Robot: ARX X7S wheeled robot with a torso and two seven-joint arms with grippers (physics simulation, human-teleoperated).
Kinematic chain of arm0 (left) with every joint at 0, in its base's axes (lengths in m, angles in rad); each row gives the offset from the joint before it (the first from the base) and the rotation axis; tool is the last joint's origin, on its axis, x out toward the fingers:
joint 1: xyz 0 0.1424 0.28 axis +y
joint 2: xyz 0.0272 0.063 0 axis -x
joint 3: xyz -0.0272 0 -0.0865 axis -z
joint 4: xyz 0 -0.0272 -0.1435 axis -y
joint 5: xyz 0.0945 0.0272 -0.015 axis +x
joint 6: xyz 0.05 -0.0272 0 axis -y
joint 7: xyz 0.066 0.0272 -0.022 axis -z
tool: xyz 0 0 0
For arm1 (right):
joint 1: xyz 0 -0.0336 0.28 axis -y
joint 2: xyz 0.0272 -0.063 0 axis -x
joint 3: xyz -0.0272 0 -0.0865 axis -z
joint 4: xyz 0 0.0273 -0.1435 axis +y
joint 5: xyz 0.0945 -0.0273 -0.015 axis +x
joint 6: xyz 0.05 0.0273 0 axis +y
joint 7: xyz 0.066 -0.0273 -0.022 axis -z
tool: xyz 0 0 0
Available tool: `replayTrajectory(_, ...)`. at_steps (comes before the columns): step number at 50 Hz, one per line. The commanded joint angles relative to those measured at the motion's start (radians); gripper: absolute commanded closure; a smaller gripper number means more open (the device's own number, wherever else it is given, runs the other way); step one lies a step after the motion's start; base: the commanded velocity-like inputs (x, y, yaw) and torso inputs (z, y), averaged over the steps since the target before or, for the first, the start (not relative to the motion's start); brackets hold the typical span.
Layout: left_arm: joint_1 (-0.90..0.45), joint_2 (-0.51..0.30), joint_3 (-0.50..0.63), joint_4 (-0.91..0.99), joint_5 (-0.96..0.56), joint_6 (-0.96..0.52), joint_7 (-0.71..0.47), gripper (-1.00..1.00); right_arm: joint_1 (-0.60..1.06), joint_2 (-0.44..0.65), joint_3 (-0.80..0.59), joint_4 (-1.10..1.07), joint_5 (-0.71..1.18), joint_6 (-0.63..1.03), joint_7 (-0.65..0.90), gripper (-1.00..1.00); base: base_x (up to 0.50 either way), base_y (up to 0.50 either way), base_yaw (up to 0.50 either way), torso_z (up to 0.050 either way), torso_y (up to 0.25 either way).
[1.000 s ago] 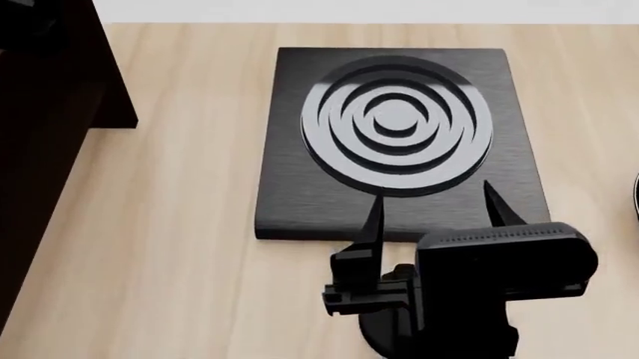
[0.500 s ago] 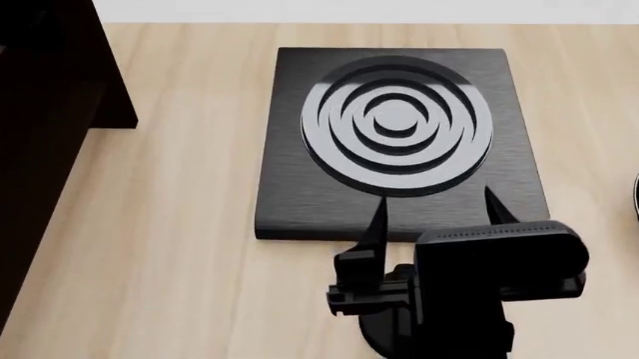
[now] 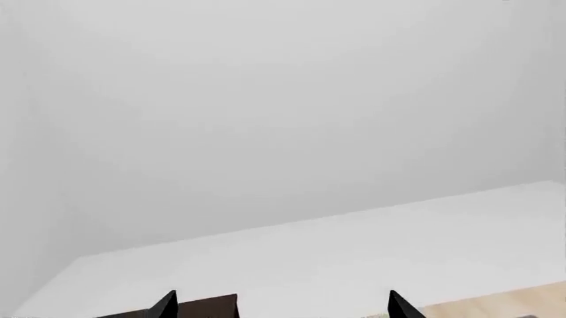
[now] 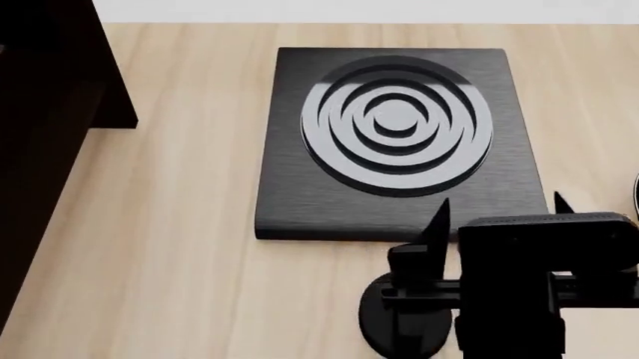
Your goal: Put the frying pan under the cabinet shelf.
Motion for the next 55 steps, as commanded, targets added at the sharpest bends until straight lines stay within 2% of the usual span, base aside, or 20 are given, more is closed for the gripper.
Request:
replayTrajectory(1,0.016,0.012,0.054,0.028,0.171,0.004,0.124,-1.00,0.044,0.044,-0.007,-0.087,-0.092,0.190,-0.028,-1.00,0.00,0.00,0.00,0.000,0.000)
replayTrajectory(12,0.005,0.014,0.035,0.032,0.121,-0.005,0.096,-1.00,0.100,0.104,-0.005,-0.100,-0.117,0.319,-0.047,-1.00,0.00,0.00,0.00,0.000,0.000)
replayTrajectory(27,0.004,-0.006,0.055,0.013,0.087,0.022,0.062,-1.00,0.149,0.150,0.081,-0.078,-0.126,0.436,-0.100,-1.00,0.00,0.00,0.00,0.000,0.000)
replayTrajectory(35,0.013,-0.018,0.080,-0.005,0.092,0.059,0.064,-1.00,0.129,0.159,0.120,-0.045,-0.151,0.445,-0.135,-1.00,0.00,0.00,0.00,0.000,0.000)
replayTrajectory(45,0.010,-0.022,0.096,-0.017,0.085,0.076,0.054,-1.00,0.101,0.149,0.134,-0.003,-0.341,0.445,-0.293,-1.00,0.00,0.00,0.00,0.000,0.000)
replayTrajectory(55,0.009,-0.025,0.105,-0.021,0.072,0.082,0.042,-1.00,0.068,0.143,0.194,0.071,-0.343,0.368,-0.295,-1.00,0.00,0.00,0.00,0.000,0.000)
